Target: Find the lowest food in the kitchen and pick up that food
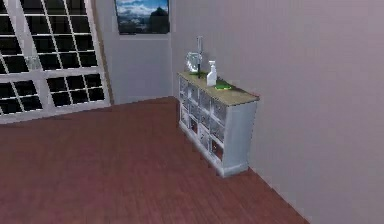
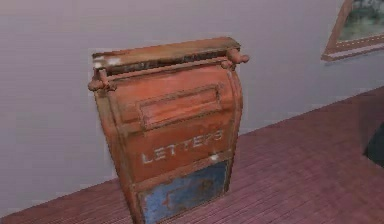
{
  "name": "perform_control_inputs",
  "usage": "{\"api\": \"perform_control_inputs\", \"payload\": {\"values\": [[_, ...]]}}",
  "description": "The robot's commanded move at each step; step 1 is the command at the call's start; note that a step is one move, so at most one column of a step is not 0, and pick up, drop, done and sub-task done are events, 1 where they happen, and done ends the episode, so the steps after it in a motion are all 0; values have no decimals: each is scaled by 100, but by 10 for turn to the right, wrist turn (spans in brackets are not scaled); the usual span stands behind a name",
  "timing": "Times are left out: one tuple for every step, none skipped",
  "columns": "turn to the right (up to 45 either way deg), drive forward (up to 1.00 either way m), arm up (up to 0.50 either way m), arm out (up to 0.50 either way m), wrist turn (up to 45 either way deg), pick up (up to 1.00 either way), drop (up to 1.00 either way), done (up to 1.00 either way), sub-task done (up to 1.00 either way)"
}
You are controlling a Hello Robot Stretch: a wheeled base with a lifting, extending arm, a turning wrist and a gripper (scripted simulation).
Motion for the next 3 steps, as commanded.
{"api": "perform_control_inputs", "payload": {"values": [[0,30,0,0,0,0,0,0,0],[180,0,0,0,0,0,0,0,0],[0,60,0,0,0,0,0,0,0]]}}
